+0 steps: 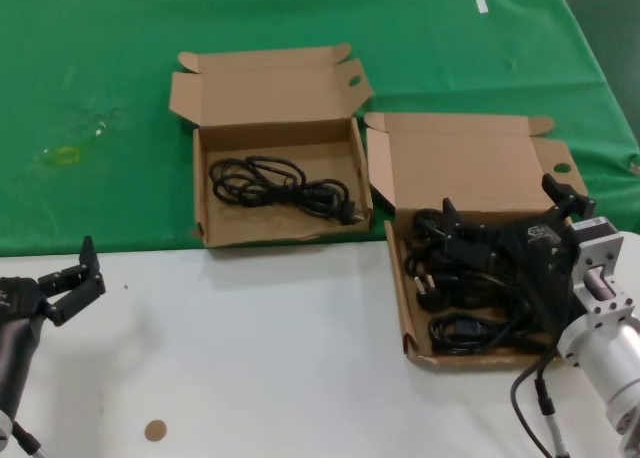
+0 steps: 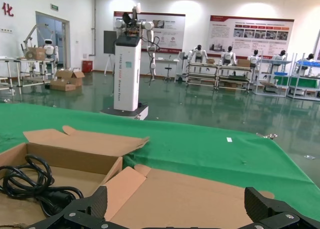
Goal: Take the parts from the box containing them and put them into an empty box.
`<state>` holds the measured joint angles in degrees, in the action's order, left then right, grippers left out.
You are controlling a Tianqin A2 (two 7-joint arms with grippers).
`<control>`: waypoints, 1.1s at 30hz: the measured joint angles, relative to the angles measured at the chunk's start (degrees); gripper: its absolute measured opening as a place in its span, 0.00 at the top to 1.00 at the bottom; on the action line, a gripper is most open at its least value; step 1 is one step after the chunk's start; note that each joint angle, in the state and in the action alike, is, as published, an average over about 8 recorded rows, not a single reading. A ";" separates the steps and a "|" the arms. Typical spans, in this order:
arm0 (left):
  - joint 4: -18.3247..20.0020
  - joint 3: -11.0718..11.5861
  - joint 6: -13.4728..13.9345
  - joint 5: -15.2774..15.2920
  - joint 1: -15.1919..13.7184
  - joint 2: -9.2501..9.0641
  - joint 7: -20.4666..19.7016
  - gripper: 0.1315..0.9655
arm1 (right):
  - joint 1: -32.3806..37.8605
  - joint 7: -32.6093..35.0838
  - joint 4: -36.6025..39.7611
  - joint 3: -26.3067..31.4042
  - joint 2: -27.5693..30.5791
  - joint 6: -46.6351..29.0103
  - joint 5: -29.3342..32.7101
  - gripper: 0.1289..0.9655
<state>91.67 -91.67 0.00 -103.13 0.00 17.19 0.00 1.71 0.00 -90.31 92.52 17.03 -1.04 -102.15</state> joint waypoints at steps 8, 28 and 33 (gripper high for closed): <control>0.00 0.00 0.00 0.00 0.00 0.00 0.00 0.00 | 0.00 0.00 0.00 0.00 0.00 0.00 0.00 0.00; 0.00 0.00 0.00 0.00 0.00 0.00 0.00 0.00 | 0.00 0.00 0.00 0.00 0.00 0.00 0.00 0.00; 0.00 0.00 0.00 0.00 0.00 0.00 0.00 0.00 | 0.00 0.00 0.00 0.00 0.00 0.00 0.00 0.00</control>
<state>91.67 -91.67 0.00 -103.13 0.00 17.19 0.00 1.71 0.00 -90.31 92.52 17.03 -1.04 -102.15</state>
